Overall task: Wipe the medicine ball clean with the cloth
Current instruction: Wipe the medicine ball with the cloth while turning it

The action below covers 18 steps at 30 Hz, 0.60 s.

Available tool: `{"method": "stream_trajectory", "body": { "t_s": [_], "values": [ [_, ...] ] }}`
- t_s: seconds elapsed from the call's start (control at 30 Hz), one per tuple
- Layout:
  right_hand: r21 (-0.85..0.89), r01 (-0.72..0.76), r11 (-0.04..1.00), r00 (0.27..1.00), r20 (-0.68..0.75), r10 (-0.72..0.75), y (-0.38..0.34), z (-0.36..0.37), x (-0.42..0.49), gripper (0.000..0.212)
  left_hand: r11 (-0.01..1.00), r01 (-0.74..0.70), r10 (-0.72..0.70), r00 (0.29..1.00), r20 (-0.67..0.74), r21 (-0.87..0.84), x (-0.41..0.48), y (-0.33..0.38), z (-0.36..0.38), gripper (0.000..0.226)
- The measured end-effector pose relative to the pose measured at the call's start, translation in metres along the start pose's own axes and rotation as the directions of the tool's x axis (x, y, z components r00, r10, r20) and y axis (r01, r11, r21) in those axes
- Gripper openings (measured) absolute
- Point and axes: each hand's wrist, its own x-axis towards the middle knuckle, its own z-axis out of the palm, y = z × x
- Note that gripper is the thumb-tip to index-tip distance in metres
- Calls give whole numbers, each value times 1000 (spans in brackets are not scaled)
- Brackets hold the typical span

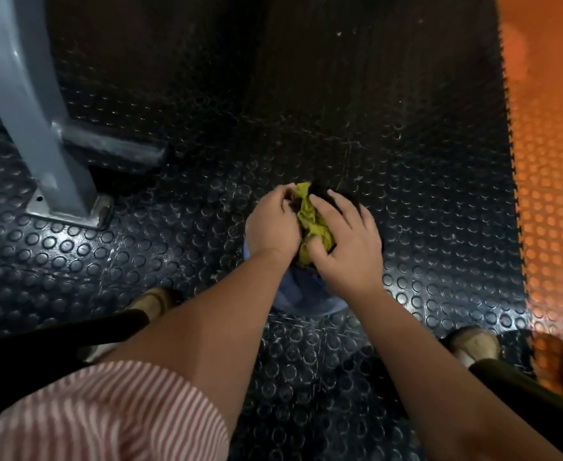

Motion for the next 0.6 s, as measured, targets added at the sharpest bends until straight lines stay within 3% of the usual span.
{"method": "stream_trajectory", "body": {
  "t_s": [0.1,0.17,0.2,0.3,0.37,0.43,0.5,0.6],
  "values": [
    [134,-331,934,940,-37,338,7,-3,20,52,998,-63,62,993,-97,-13,-13,5,6,38],
    [149,-526,838,850,57,523,12,-6,35,48,995,-99,98,985,-140,6,-25,0,9,34],
    [130,-557,821,831,108,546,12,-9,40,48,993,-111,116,986,-118,44,-33,-4,8,39],
    [97,-490,866,866,166,472,6,-15,50,47,956,-149,116,983,142,251,-48,-13,-7,102],
    [72,-401,913,903,201,380,2,-15,54,46,876,-194,45,944,327,441,-47,-14,-21,138],
    [41,-303,952,931,227,286,-1,-15,54,48,831,-243,3,901,434,500,-43,-9,-28,150],
    [-4,-248,969,943,227,243,-3,-14,54,49,868,-226,1,891,455,441,-38,-5,-27,152],
    [-90,-317,944,934,141,327,-16,-12,45,50,913,-192,22,904,427,360,-33,-5,-24,145]
  ]
}}
